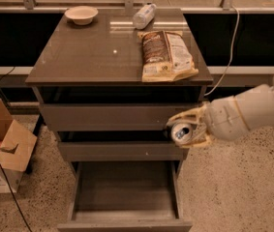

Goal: Pick redbull can from bottom drawer and place on counter

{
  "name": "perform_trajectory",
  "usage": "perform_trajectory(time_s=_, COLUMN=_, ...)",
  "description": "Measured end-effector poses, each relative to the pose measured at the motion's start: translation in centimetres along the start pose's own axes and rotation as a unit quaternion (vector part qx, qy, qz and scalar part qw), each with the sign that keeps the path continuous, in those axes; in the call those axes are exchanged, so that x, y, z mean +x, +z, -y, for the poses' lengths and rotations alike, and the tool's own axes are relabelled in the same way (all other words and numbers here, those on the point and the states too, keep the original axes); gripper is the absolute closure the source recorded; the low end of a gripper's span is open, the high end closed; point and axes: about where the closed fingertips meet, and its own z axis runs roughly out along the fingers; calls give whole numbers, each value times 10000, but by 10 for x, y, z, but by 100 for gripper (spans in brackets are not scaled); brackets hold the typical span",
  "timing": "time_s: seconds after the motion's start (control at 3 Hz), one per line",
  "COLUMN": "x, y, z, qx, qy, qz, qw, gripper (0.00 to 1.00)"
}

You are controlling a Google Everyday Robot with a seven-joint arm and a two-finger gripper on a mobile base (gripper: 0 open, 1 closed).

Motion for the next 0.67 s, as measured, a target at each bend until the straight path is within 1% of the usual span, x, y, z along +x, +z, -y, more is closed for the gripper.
perform_trajectory(time_s=0.33, x=-8, y=-21, z=20, qx=99, qy=-149, qz=-182, qw=9997, gripper=100)
perform_trajectory(time_s=0.67, x=-8, y=-20, z=20, qx=93, qy=-146, qz=-177, qw=9997, gripper=100)
